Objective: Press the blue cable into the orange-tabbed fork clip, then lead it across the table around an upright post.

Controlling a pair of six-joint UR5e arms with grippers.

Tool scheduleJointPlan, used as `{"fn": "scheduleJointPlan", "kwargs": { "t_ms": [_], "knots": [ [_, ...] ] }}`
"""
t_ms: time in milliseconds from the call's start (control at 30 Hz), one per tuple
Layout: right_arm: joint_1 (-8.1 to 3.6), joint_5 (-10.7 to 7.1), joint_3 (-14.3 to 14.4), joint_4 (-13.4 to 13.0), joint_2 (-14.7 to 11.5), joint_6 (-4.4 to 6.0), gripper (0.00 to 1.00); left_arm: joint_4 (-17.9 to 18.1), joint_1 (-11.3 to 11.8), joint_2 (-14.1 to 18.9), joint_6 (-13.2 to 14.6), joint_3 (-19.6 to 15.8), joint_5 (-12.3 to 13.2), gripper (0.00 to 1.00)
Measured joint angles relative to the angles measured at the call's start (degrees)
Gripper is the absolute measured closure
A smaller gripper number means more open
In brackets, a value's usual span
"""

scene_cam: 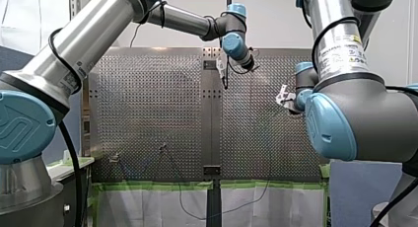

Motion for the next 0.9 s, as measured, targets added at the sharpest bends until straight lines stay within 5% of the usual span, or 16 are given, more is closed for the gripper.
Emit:
{"fn": "scheduleJointPlan", "kwargs": {
  "t_ms": [467, 733, 900],
  "knots": [
    [1.54, -0.33, 2.87, 0.08, -7.75, 2.27, 1.00, -0.87, 0.41, 0.00, -0.24, 0.00, 0.09, 0.01],
    [1.28, -1.24, 3.06, 0.43, -12.40, 6.11, 1.00, -2.48, 0.75, 0.00, -0.62, 0.00, 0.12, 0.01],
    [1.17, -1.47, 3.11, 0.81, -15.04, 7.05, 1.00, -5.04, 0.73, 0.06, -0.78, 0.00, 0.24, 0.01]
  ]
}}
